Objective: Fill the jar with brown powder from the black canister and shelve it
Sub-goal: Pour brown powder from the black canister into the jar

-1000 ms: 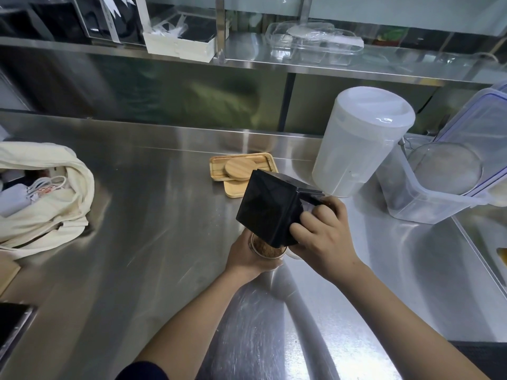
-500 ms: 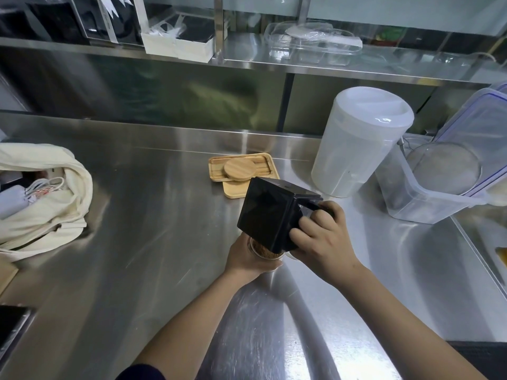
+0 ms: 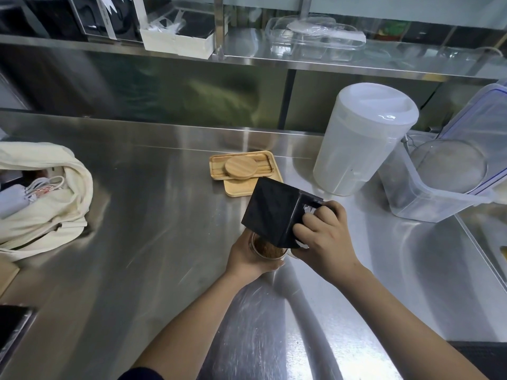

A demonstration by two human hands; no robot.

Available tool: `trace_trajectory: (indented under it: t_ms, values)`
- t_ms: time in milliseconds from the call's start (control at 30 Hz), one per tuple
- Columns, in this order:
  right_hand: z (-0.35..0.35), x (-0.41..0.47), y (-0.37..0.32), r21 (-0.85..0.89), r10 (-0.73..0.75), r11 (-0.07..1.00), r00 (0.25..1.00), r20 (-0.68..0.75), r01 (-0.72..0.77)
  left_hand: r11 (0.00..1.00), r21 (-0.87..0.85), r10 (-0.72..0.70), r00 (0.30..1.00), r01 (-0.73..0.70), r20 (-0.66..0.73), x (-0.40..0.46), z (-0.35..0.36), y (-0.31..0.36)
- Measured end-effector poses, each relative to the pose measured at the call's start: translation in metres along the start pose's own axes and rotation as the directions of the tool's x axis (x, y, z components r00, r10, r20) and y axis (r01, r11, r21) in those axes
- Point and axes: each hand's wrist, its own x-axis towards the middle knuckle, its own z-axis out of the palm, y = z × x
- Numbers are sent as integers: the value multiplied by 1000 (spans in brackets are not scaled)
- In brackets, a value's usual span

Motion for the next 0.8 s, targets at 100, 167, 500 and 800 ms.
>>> trace_trajectory:
  t_ms: [100,167,500,800]
  values:
    - [-3,3,-2,56,90,994,995,40,-93,1000,11,12,1000,-12,-6,3,3,-3]
    - [-6,13,-4,150,221,959,965,143,-242,1000,-2,14,1000,-14,-19,5,5,-7]
    - [46,64,13,331,507,-351,120,854,-876,997,30,74,993,-72,-87,2,6,-6]
    - [123,84,-6,185,441,-271,49,896,-945,995,-7,100,995,-100,-27,1,-4,4]
